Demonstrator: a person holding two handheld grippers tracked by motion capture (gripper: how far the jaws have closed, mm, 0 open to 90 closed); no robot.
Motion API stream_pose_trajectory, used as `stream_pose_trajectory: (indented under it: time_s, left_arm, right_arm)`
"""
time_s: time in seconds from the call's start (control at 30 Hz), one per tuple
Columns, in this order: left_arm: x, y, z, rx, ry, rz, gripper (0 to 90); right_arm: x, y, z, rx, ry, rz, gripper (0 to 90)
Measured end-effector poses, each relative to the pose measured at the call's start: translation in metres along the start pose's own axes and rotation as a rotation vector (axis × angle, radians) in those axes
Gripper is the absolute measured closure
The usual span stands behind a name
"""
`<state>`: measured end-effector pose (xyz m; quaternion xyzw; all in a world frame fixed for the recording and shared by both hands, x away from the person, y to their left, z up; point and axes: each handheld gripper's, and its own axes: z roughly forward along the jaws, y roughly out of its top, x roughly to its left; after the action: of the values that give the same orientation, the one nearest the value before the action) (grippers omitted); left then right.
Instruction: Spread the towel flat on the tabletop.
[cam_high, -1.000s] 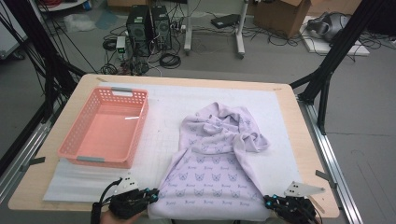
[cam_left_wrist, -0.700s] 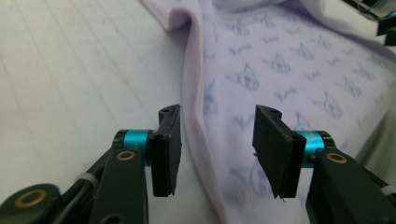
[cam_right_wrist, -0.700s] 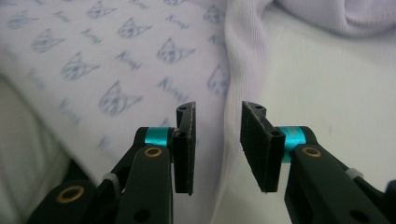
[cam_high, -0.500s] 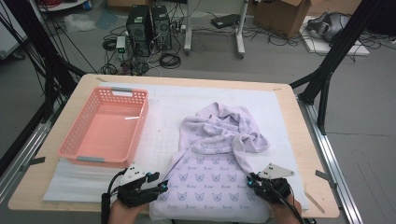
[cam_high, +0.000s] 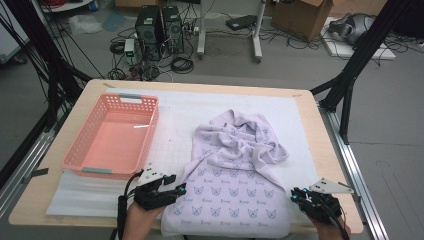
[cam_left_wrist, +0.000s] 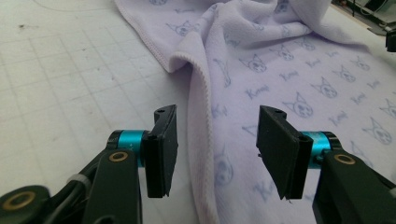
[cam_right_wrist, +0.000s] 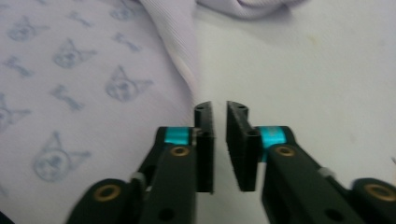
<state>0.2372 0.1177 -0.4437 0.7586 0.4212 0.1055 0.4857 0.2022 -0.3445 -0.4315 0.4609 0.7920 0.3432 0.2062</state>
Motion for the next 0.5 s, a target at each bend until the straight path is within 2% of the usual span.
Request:
stream_pose_trajectory:
  time_s: [0.1, 0.13, 0.17, 0.23, 0.3, 0.33, 0.47, 0.5]
  left_arm:
    - [-0.003, -0.001, 0.010, 0.048, 0.009, 0.012, 56.9]
    - [-0.004, -0.004, 0.013, 0.063, 0.037, 0.020, 62.7]
    - [-0.005, -0.006, 0.014, 0.070, 0.054, 0.026, 72.2]
    - [-0.005, -0.007, 0.011, 0.073, 0.051, 0.016, 84.1]
    - [-0.006, -0.009, 0.005, 0.081, 0.041, 0.017, 85.3]
    - [-0.006, -0.010, 0.002, 0.086, 0.033, 0.018, 85.4]
    - [-0.009, -0.024, -0.015, 0.091, -0.007, 0.005, 85.3]
    - [-0.010, -0.027, -0.019, 0.089, -0.013, 0.003, 85.2]
  right_arm:
    - [0.010, 0.008, 0.013, -0.024, 0.022, -0.025, 61.3]
    - [0.012, 0.010, 0.017, -0.024, 0.021, -0.031, 61.2]
    - [0.015, 0.013, 0.025, -0.018, 0.026, -0.048, 60.6]
    - [0.017, 0.016, 0.037, 0.004, 0.016, -0.058, 62.6]
    - [0.013, 0.017, 0.040, -0.008, 0.060, -0.017, 73.8]
    - [0.010, 0.016, 0.039, -0.005, 0.080, 0.003, 82.8]
    - [0.001, 0.008, 0.027, 0.009, 0.143, 0.031, 85.7]
    - [0.001, 0.006, 0.024, 0.013, 0.146, 0.042, 85.9]
